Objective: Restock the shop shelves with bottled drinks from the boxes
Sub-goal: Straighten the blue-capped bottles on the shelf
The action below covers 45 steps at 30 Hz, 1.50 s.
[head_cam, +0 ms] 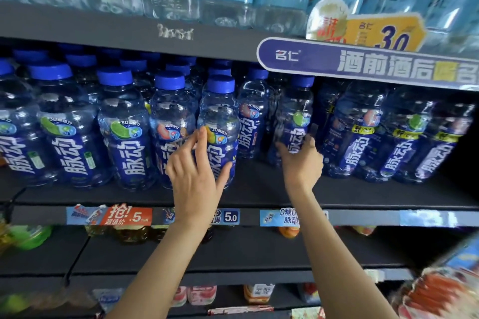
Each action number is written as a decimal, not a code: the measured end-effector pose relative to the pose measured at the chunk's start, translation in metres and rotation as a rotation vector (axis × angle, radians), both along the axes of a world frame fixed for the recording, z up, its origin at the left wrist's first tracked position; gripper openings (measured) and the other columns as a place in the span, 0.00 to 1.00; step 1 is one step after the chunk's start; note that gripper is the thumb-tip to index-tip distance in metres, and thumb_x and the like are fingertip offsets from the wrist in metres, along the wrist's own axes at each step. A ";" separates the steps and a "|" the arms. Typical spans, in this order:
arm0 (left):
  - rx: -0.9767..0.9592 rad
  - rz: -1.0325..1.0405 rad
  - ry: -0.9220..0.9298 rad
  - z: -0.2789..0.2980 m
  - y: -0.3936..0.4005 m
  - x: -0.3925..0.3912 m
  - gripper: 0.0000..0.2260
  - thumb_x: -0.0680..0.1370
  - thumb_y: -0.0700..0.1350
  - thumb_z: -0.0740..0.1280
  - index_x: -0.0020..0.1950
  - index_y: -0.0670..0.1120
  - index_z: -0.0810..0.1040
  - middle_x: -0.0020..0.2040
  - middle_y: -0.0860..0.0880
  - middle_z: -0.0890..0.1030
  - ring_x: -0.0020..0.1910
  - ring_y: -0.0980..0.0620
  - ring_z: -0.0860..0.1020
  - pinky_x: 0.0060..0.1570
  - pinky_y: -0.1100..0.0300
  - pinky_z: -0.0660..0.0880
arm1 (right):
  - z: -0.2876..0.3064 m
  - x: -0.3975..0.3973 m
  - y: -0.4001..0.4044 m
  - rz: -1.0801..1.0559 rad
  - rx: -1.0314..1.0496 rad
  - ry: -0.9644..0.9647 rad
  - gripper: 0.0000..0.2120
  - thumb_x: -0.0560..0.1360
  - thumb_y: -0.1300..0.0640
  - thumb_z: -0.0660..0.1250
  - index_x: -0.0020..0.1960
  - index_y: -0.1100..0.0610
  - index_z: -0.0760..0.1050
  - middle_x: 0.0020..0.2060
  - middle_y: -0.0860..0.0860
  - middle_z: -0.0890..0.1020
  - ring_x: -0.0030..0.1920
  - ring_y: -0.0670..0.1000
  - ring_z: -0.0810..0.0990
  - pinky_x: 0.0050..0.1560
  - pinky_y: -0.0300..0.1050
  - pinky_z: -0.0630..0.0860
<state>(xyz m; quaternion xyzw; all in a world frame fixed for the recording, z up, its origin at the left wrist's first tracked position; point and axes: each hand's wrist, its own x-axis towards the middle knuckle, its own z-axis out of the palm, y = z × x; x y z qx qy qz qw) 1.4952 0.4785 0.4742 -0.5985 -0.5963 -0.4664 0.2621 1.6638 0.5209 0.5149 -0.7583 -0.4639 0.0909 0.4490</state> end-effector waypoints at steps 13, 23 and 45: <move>-0.117 -0.033 -0.052 -0.005 -0.018 0.009 0.36 0.70 0.47 0.73 0.71 0.41 0.59 0.59 0.36 0.73 0.57 0.39 0.73 0.55 0.44 0.71 | -0.013 -0.034 -0.053 0.414 0.092 0.033 0.25 0.70 0.53 0.71 0.60 0.58 0.62 0.54 0.51 0.79 0.52 0.55 0.79 0.50 0.53 0.76; -0.121 -0.093 -0.089 -0.008 -0.019 0.006 0.35 0.71 0.47 0.72 0.72 0.41 0.58 0.60 0.37 0.72 0.58 0.45 0.68 0.55 0.46 0.72 | -0.012 -0.056 -0.033 0.304 0.037 -0.003 0.26 0.72 0.49 0.70 0.61 0.59 0.60 0.59 0.53 0.71 0.53 0.60 0.78 0.43 0.47 0.68; -0.035 -0.058 -0.097 -0.021 -0.006 0.006 0.29 0.75 0.53 0.60 0.72 0.42 0.57 0.63 0.43 0.63 0.60 0.44 0.66 0.55 0.46 0.70 | -0.014 -0.036 0.011 0.335 0.009 -0.152 0.32 0.69 0.44 0.72 0.60 0.62 0.61 0.57 0.55 0.70 0.50 0.61 0.78 0.39 0.46 0.66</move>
